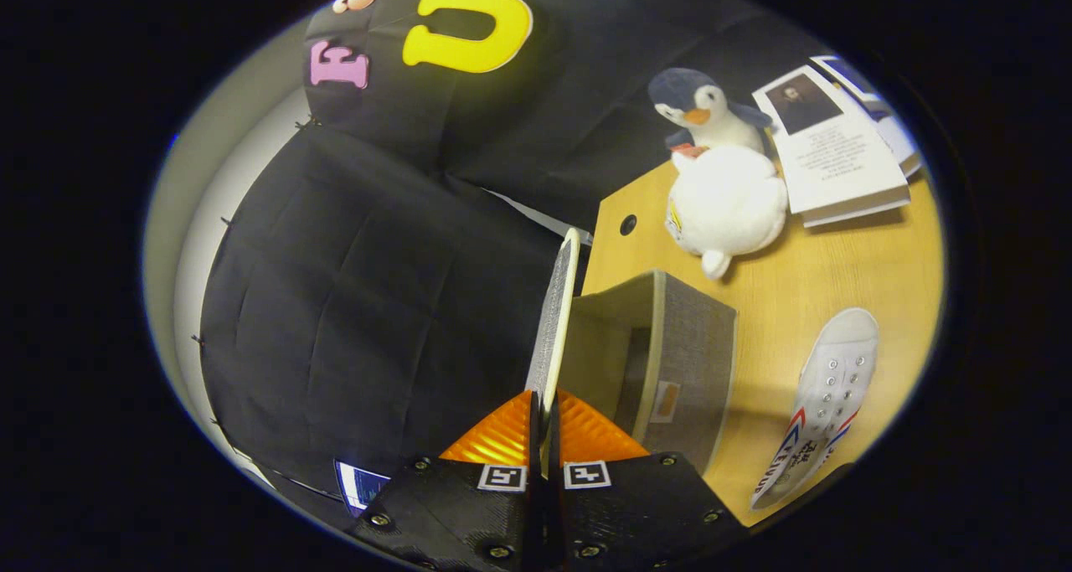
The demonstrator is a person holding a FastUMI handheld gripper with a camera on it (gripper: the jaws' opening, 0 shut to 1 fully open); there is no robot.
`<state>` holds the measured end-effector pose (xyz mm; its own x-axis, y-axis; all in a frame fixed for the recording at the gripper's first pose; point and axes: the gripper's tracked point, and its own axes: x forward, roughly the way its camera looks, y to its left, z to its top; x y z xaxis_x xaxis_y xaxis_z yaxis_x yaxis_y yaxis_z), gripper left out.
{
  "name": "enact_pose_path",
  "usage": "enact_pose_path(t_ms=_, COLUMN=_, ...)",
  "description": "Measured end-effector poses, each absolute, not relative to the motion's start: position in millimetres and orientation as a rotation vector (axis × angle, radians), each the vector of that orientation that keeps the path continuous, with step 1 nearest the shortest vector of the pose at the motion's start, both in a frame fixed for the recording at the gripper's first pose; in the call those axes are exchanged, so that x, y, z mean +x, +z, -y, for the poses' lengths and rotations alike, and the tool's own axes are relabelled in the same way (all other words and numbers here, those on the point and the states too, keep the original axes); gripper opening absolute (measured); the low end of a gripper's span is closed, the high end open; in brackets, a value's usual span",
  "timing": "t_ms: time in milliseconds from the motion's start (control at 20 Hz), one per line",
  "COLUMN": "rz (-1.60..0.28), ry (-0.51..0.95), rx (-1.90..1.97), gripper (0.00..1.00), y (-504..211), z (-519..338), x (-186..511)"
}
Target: Open the storage box then place both shoes into the box .Put the left shoe in first, then the right shoe, with the right side of both shoes facing outward in a uniform manner.
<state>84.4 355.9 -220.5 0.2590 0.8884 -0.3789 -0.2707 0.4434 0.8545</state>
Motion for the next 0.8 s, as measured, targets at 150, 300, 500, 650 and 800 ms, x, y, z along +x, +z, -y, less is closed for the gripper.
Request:
enact_pose_path(t_ms=150, rz=-0.97, ry=0.913, rx=0.667, gripper=0.02, y=-189.0, z=-380.3, x=79.6)
enact_pose_path(t_ms=300, rz=-0.954, ry=0.935, rx=0.588, gripper=0.02, y=-166.1, z=-414.0, x=75.6)
enact_pose_path(t_ms=500, rz=-0.937, ry=0.979, rx=0.493, gripper=0.02, y=-147.4, z=-461.0, x=65.3)
enact_pose_path(t_ms=650, rz=-0.937, ry=1.005, rx=0.455, gripper=0.02, y=-140.6, z=-497.4, x=53.2)
enact_pose_path(t_ms=800, rz=-0.954, ry=1.009, rx=0.445, gripper=0.02, y=-142.2, z=-529.1, x=44.2)
